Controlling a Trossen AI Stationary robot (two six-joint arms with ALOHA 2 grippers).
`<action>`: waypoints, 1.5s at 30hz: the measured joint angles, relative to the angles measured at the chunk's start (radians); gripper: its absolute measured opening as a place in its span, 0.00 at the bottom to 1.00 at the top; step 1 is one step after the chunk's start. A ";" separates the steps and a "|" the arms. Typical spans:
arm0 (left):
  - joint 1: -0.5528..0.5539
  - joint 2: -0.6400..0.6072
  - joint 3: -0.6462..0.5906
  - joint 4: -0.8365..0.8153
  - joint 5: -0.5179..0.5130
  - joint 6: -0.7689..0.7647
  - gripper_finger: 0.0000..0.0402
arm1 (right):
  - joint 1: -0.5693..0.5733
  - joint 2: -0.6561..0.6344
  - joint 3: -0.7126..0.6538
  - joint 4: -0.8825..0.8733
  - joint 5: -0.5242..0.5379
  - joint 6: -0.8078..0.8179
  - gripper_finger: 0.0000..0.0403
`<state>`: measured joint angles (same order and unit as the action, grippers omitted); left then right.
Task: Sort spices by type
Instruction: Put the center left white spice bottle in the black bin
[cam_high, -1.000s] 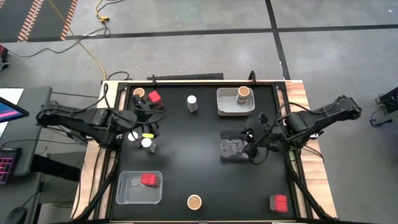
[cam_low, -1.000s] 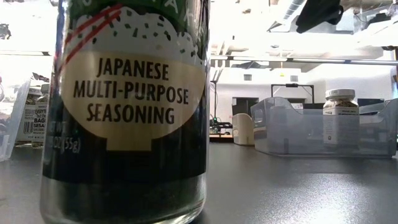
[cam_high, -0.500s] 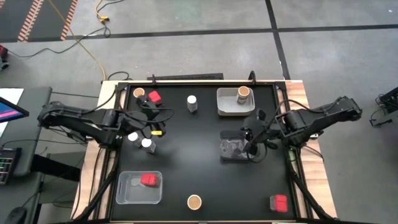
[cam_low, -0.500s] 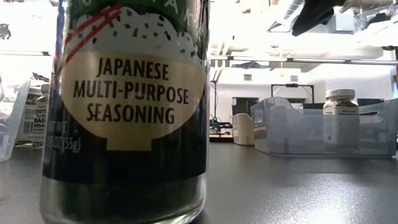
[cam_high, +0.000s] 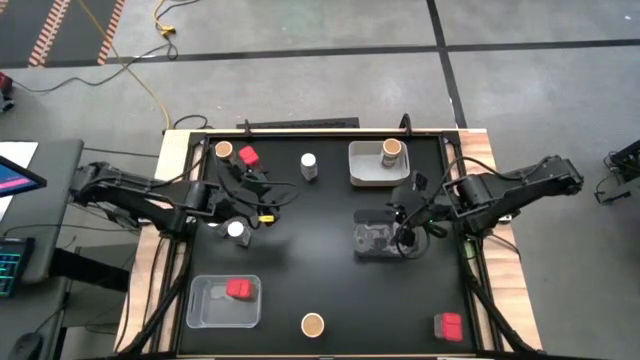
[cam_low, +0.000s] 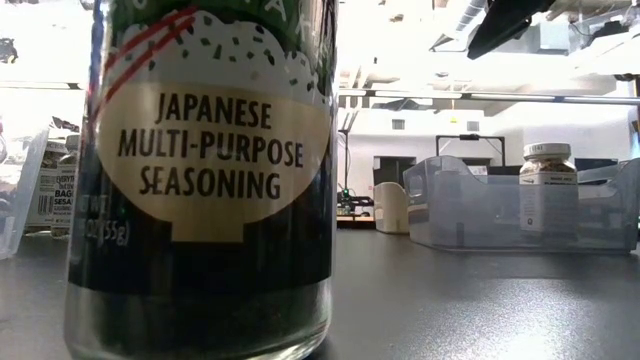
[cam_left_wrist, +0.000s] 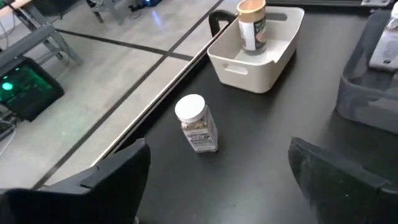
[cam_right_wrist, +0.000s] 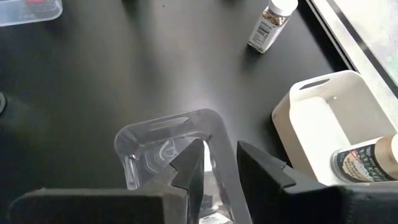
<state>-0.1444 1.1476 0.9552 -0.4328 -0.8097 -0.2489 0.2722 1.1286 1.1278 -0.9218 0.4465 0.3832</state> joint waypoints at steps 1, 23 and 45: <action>-0.002 0.002 0.011 0.005 0.010 0.000 0.93 | 0.000 -0.001 0.000 0.001 0.000 0.000 0.31; -0.018 0.001 0.044 -0.022 0.379 -0.053 0.93 | 0.001 -0.005 0.000 0.003 0.000 0.001 0.30; -0.018 -0.003 0.044 -0.237 0.478 -0.161 0.93 | 0.000 -0.004 0.000 0.107 0.000 0.002 0.30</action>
<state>-0.1623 1.1442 0.9997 -0.6697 -0.3316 -0.4096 0.2722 1.1248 1.1278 -0.8146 0.4465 0.3851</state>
